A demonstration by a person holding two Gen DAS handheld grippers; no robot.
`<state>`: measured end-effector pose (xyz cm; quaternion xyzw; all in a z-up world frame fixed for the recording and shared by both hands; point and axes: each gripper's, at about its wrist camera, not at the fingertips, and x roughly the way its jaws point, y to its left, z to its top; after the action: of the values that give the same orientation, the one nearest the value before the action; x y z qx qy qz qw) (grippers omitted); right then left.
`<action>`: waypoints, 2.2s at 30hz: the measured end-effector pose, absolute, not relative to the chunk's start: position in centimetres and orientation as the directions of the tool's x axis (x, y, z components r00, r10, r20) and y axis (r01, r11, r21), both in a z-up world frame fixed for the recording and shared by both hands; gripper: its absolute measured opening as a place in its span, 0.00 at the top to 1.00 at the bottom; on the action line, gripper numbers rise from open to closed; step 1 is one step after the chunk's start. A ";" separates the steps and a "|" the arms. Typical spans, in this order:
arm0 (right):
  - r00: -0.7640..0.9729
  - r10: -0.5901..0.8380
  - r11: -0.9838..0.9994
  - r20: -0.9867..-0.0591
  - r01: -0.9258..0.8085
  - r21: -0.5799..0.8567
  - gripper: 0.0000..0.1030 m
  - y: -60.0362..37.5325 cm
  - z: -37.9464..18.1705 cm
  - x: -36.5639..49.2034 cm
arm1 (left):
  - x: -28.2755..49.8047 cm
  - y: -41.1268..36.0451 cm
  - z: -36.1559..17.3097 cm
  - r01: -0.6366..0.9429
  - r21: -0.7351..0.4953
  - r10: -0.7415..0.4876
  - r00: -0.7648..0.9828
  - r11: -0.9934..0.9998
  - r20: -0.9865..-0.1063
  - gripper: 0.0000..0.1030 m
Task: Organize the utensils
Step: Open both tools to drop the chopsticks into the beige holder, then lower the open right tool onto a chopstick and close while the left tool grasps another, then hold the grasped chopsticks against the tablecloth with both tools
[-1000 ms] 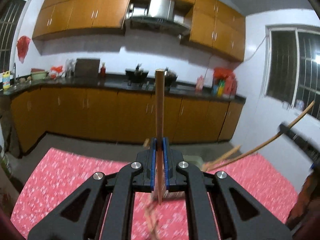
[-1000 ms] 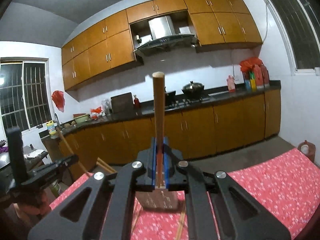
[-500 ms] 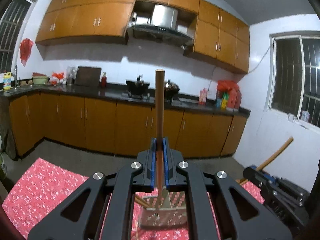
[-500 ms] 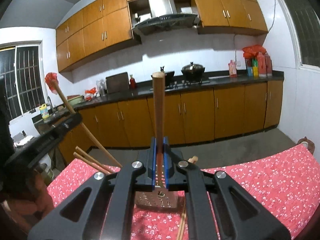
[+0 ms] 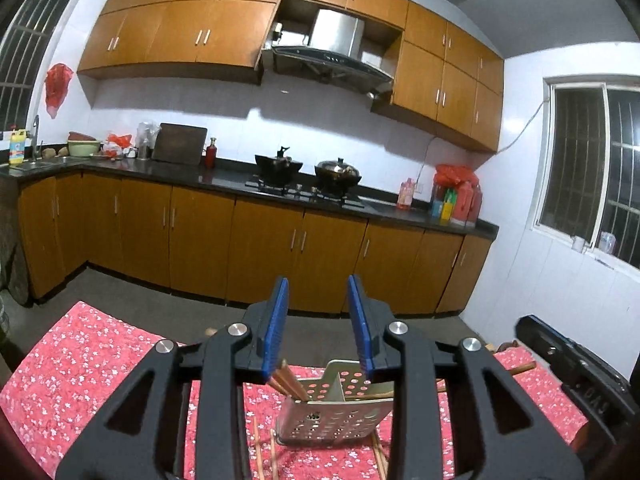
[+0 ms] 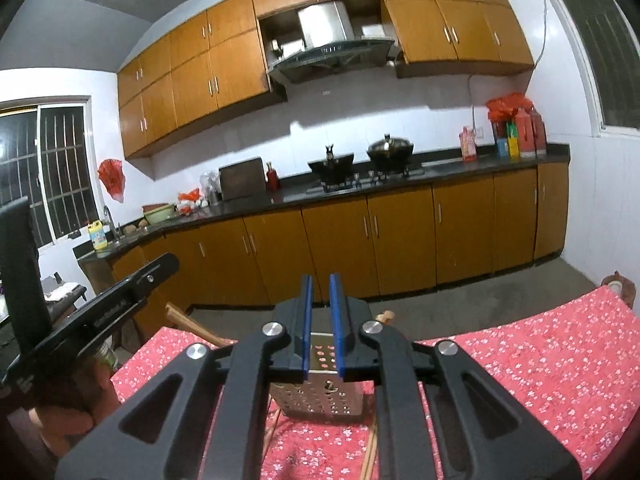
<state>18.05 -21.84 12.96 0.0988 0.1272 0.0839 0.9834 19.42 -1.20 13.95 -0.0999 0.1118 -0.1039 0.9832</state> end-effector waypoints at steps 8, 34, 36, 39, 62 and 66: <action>0.942 0.115 0.976 -0.317 -0.047 0.213 0.88 -25.1 7.7 13.9 | 15.2 2.7 11.6 0.160 -0.276 -0.219 0.955 0.948 -0.199 0.70; 0.613 0.123 0.986 -0.781 0.015 0.168 0.90 -22.0 -10.1 18.5 | 17.0 1.8 -6.9 0.118 -0.256 -0.272 0.631 0.959 -0.726 0.70; 0.617 0.104 0.990 -0.780 0.008 0.138 0.91 -21.7 -10.1 18.3 | 17.1 1.3 -7.2 0.130 -0.257 -0.282 0.617 0.957 -0.735 0.70; 0.626 0.086 0.993 -0.775 0.010 0.118 0.92 -21.6 -10.2 18.3 | 17.1 0.5 -7.6 0.151 -0.245 -0.285 0.605 0.958 -0.744 0.76; 0.647 0.036 0.992 -0.762 0.068 0.105 0.92 -23.7 -10.3 19.9 | 19.4 2.6 -8.6 0.068 -0.106 -0.126 0.627 0.992 -0.769 0.92; 0.648 0.037 0.989 -0.761 0.084 0.119 0.92 -24.5 -10.4 20.5 | 19.3 2.6 -8.6 0.071 -0.096 -0.119 0.636 0.993 -0.763 0.92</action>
<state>20.53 -24.55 -10.37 0.0719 0.4196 -0.0128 0.9048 19.31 2.62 -8.56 -0.0283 0.4236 -0.0526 0.9039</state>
